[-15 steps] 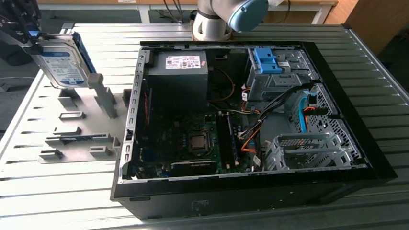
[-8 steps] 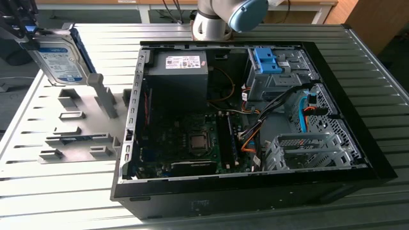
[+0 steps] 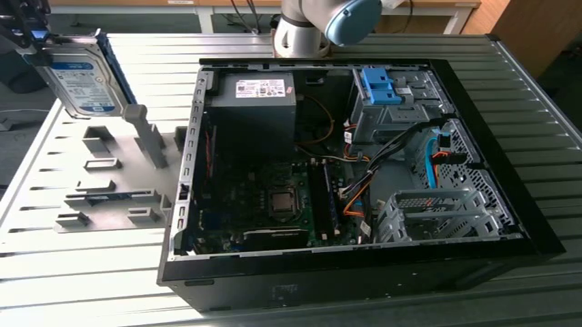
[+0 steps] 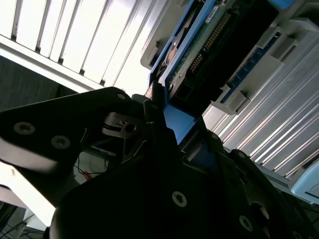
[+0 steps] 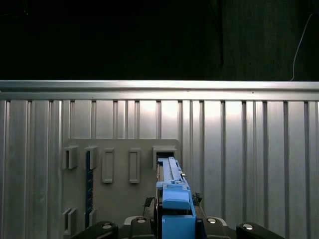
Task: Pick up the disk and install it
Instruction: 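Pick up the disk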
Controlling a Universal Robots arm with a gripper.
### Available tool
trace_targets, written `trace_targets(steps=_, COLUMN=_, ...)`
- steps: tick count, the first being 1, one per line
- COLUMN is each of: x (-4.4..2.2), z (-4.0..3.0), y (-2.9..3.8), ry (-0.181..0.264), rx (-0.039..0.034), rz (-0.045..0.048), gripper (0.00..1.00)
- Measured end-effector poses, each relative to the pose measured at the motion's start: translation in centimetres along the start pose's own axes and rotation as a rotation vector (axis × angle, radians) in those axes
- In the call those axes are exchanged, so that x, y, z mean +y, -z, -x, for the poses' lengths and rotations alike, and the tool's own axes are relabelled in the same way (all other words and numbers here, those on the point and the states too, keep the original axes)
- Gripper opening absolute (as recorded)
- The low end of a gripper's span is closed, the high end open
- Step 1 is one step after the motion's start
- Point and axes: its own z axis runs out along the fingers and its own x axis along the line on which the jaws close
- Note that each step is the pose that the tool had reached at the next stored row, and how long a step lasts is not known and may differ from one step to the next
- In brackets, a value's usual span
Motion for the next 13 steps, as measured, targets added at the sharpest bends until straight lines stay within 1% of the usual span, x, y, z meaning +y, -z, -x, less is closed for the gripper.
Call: trace_targets(steps=13, x=0.02, z=0.03, y=1.33, ry=0.0, rx=-0.0001, rz=-0.0002, gripper=0.37)
